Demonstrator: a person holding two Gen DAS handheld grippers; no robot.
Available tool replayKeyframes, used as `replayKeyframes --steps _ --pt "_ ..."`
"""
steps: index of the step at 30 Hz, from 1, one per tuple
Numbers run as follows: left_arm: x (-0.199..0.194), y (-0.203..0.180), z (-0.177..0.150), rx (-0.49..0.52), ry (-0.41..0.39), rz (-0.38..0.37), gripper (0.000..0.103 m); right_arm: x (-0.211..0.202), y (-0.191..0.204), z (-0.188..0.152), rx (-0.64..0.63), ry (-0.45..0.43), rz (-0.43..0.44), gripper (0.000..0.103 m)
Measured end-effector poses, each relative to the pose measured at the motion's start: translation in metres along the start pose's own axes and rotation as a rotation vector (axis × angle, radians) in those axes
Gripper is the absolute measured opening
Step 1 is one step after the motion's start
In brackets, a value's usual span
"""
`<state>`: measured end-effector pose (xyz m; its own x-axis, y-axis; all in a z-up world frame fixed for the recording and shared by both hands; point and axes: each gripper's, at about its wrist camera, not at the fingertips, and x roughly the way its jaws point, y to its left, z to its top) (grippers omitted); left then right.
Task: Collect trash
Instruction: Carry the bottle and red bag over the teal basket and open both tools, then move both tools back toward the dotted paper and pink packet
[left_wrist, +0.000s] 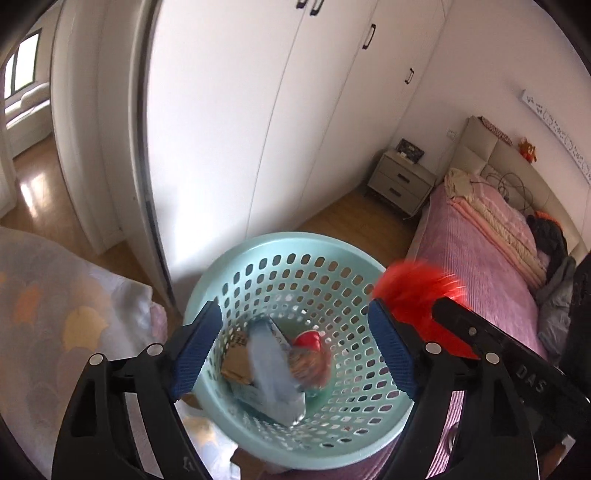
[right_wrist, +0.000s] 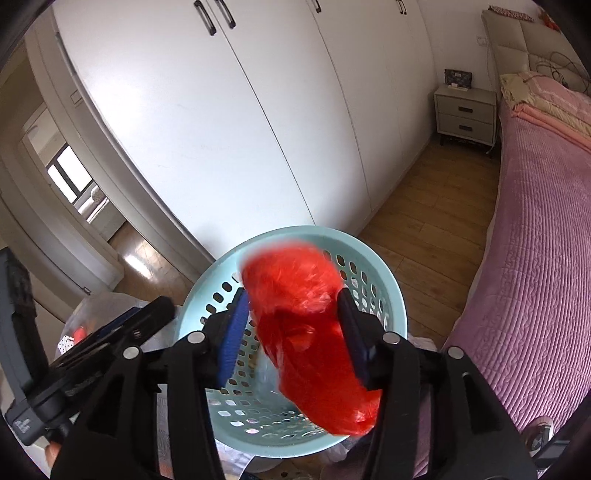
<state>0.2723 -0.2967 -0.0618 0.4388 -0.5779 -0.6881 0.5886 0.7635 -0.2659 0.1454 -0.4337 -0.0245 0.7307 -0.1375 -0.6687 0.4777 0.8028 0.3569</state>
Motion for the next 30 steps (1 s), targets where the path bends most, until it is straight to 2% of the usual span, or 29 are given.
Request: replayKeyframes --steps 7,12,18,23,27,30 --pt "-0.055 0.035 -0.004 -0.041 -0.081 -0.014 0.079 -0.009 0.021 -0.003 -0.026 -0.032 -0.002 0.046" --pt "-0.105 0.075 -0.011 -0.084 -0.152 0.016 0.078 -0.019 0.067 -0.008 -0.087 -0.061 0.054 0.046" --pt "-0.172 0.142 -0.018 -0.132 -0.24 0.141 0.078 -0.025 0.155 -0.018 -0.222 -0.077 0.162 0.046" --pt "-0.218 0.211 -0.025 -0.218 -0.286 0.243 0.078 -0.017 0.226 -0.03 -0.323 -0.054 0.243 0.046" --pt "-0.242 0.267 -0.031 -0.281 -0.318 0.305 0.078 -0.003 0.283 -0.047 -0.403 -0.036 0.287 0.046" --pt "-0.244 0.302 -0.032 -0.304 -0.321 0.362 0.078 0.015 0.32 -0.059 -0.451 -0.01 0.315 0.046"
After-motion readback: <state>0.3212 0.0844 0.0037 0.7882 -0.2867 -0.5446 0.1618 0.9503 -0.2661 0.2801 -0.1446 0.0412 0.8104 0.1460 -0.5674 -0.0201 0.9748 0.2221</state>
